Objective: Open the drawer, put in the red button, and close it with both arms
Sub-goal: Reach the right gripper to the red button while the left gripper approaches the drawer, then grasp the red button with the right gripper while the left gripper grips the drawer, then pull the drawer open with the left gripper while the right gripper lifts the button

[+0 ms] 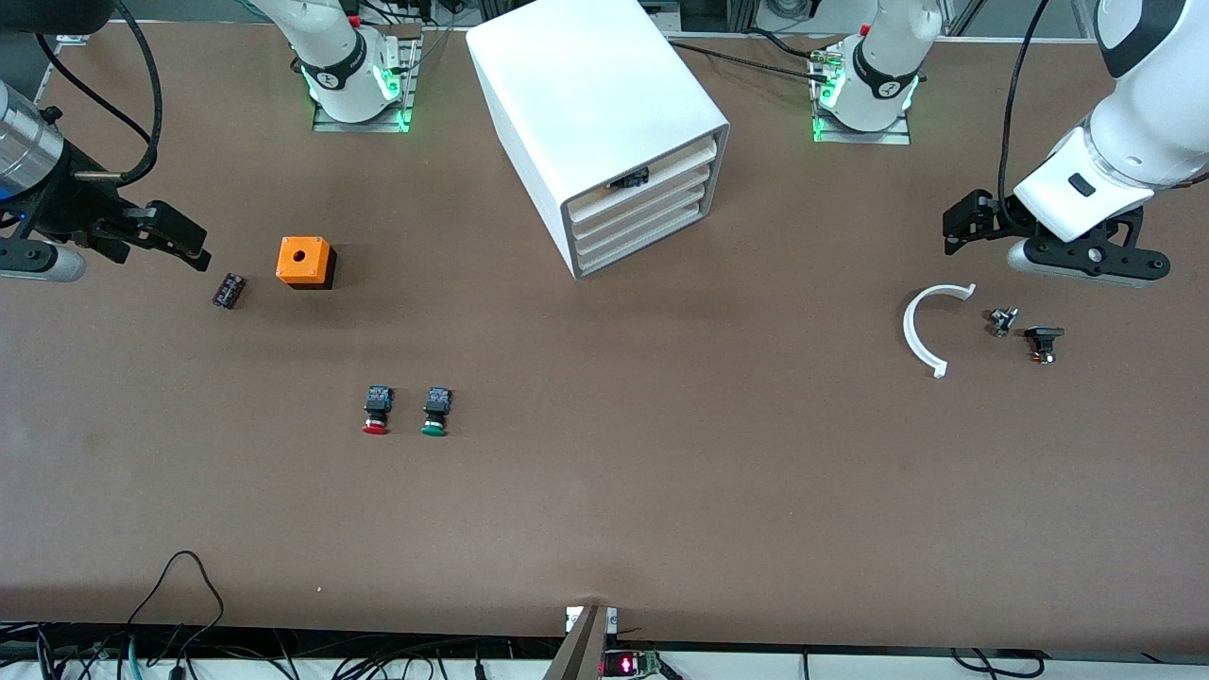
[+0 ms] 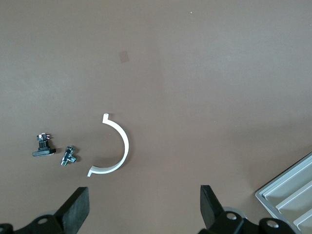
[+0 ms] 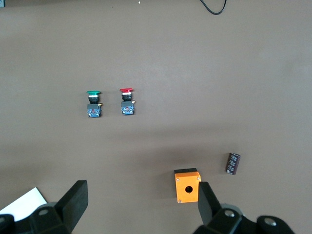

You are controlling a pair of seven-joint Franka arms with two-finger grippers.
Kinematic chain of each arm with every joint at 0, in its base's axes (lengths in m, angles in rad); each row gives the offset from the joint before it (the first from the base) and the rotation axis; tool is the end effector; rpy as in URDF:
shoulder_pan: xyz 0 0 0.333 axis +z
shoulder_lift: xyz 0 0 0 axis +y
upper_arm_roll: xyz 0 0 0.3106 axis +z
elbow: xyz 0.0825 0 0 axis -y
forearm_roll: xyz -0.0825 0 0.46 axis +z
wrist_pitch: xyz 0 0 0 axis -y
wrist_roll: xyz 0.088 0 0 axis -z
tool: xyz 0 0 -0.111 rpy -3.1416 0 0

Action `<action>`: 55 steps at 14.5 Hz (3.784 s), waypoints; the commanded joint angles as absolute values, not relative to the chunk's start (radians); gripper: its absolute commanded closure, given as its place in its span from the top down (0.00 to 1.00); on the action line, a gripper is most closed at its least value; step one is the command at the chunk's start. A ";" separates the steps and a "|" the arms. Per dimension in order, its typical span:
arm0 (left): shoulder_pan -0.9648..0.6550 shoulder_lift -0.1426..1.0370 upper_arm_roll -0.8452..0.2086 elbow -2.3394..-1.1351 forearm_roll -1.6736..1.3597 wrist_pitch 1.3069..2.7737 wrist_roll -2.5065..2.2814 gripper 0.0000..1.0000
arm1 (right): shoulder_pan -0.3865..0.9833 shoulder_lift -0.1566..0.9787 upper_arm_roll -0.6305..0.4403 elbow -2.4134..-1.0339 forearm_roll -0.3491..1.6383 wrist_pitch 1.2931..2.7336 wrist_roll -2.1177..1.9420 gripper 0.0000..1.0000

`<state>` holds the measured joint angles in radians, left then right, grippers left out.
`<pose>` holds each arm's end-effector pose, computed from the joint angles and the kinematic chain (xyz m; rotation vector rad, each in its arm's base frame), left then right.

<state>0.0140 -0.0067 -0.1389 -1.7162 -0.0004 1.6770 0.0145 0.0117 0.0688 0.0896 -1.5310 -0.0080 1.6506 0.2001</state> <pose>0.6268 -0.0789 0.5484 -3.1312 0.2185 0.0510 0.6562 0.0641 0.6001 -3.1309 0.1547 -0.0796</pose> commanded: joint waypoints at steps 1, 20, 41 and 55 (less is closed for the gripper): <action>0.017 -0.017 -0.140 -1.707 -0.008 1.660 0.012 1.00 | 0.014 0.084 0.095 -1.497 -0.017 1.621 0.199 1.00; 0.018 0.075 -0.141 -1.742 -0.504 1.362 0.279 1.00 | 0.106 0.345 0.097 -1.610 0.008 1.943 0.173 1.00; -0.014 0.455 -0.291 -2.241 -1.275 1.677 1.089 0.66 | 0.112 0.672 0.091 -1.756 0.006 2.444 0.173 0.96; -0.072 0.511 -0.293 -2.310 -1.381 1.694 1.195 0.23 | 0.114 0.647 0.091 -1.726 0.015 2.390 0.172 0.00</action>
<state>-0.0620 0.5129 -0.2918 -2.2875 -1.3415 1.6815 1.1502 0.1123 0.6690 0.0908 -1.7455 0.0047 2.4292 0.1810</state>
